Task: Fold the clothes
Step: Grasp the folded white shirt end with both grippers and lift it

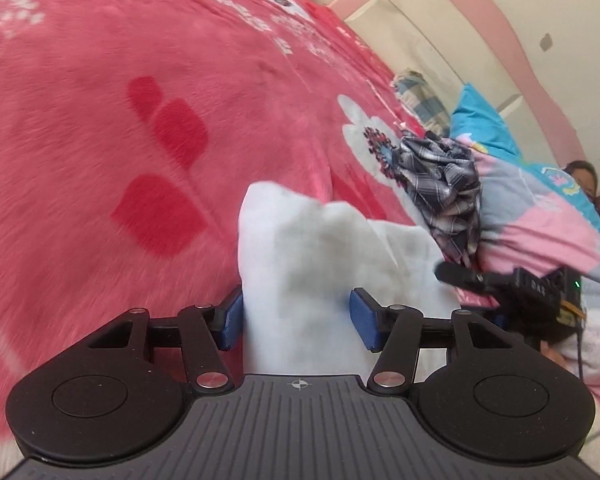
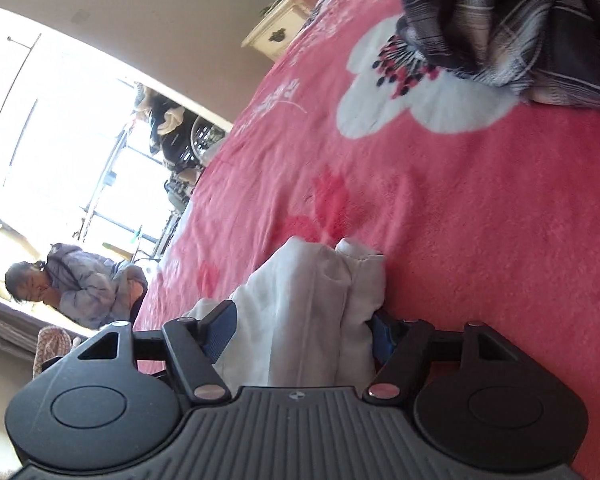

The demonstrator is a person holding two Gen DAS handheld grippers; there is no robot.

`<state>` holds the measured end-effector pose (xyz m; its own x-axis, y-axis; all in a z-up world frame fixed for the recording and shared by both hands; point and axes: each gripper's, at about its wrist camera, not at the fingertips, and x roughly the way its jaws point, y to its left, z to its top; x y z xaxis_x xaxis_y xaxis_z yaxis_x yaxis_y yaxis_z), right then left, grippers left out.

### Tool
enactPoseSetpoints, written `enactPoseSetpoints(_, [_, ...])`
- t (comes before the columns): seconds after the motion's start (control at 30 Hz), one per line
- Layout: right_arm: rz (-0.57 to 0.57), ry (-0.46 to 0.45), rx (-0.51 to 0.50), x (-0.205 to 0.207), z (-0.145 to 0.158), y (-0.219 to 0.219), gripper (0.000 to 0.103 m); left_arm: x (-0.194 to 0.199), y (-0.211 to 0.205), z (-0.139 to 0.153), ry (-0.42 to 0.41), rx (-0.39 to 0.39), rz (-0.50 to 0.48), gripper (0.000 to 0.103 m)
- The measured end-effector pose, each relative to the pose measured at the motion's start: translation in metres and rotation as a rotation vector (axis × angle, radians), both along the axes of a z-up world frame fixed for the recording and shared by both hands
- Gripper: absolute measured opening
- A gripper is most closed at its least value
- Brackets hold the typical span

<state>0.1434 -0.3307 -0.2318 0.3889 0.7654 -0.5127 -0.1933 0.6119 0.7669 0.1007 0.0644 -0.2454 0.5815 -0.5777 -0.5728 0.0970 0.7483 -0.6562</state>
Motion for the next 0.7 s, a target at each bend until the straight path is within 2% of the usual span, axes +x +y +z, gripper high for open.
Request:
enactPoseSetpoints(0.03, [0.019, 0.004, 0.008, -0.002, 0.000, -0.001, 0.062, 0.000, 0.000, -0.002, -0.008, -0.013, -0.003, 0.054])
enactPoseSetpoints(0.1, [0.064, 0.059, 0.045, -0.008, -0.005, 0.000, 0.035, -0.003, 0.003, -0.005, -0.019, -0.029, -0.003, 0.050])
enactPoseSetpoints(0.2, [0.089, 0.047, 0.001, -0.015, -0.003, 0.010, 0.018, -0.006, 0.008, -0.007, 0.000, -0.065, 0.027, 0.040])
enactPoseSetpoints(0.27, [0.071, 0.012, -0.013, -0.018, 0.008, 0.014, 0.013, -0.006, 0.004, -0.003, -0.013, -0.043, 0.031, 0.030])
enactPoseSetpoints(0.33, [0.057, -0.037, -0.028, -0.025, 0.023, 0.018, 0.011, -0.006, -0.002, 0.003, -0.036, -0.011, 0.030, 0.015])
enactPoseSetpoints(0.5, [0.038, -0.198, -0.040, -0.063, 0.081, 0.023, 0.010, -0.035, -0.008, 0.049, -0.162, 0.044, 0.056, 0.010])
enactPoseSetpoints(0.7, [-0.003, -0.385, -0.020, -0.138, 0.162, 0.024, 0.010, -0.102, -0.015, 0.127, -0.346, 0.074, 0.068, 0.010])
